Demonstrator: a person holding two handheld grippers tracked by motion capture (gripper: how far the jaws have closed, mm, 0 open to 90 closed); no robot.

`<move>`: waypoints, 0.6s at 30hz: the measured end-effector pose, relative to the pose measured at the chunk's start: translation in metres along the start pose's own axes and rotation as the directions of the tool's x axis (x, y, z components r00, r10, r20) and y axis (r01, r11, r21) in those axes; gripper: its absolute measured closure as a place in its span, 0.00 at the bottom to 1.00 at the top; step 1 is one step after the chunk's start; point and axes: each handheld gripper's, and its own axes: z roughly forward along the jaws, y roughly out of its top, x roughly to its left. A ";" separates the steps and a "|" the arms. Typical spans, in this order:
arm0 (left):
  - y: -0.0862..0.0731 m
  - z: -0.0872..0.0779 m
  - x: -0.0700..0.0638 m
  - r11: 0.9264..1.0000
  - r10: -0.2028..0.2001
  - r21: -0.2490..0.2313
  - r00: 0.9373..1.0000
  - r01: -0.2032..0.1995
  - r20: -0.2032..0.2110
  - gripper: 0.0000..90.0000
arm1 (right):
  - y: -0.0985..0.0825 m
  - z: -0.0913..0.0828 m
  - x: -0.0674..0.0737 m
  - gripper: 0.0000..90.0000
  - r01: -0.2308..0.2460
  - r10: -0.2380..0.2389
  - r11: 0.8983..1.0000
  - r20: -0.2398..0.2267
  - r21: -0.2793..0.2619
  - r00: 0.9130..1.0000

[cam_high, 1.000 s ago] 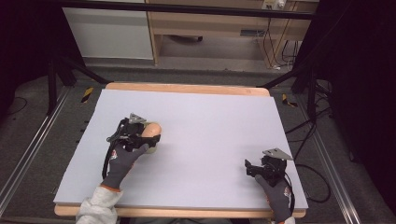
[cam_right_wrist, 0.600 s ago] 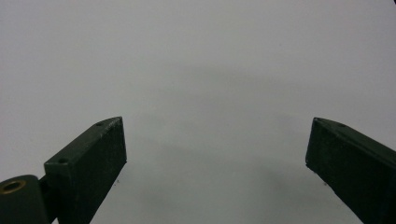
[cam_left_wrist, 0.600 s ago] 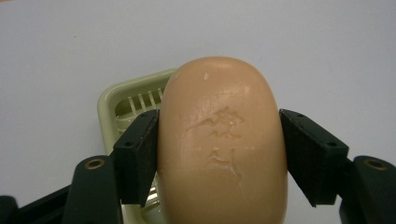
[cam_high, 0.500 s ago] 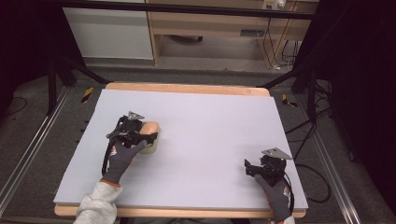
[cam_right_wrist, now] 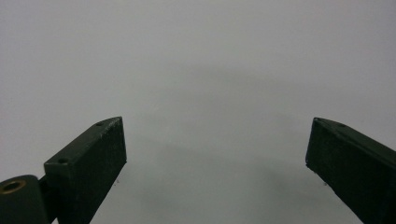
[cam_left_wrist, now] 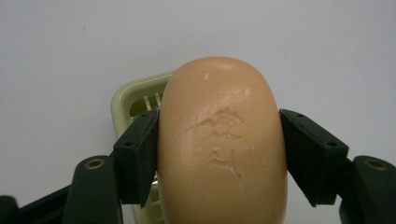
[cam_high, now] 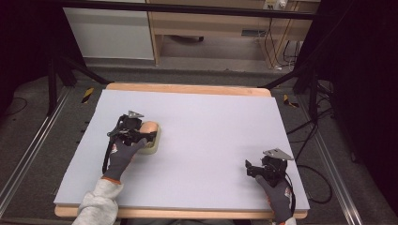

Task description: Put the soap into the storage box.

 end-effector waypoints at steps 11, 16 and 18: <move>-0.005 0.010 0.004 1.000 -0.014 0.024 1.000 0.014 -0.005 0.35 | 0.000 0.000 0.000 0.06 -0.003 0.003 1.000 -0.002 0.002 1.000; -0.006 0.012 0.005 0.999 -0.011 0.035 1.000 0.011 -0.018 0.36 | 0.000 0.001 0.000 0.06 0.001 -0.001 1.000 0.001 0.001 1.000; -0.006 0.014 0.006 0.999 -0.011 0.041 1.000 0.012 -0.019 0.35 | 0.000 0.001 0.000 0.06 0.001 -0.001 1.000 0.001 0.002 1.000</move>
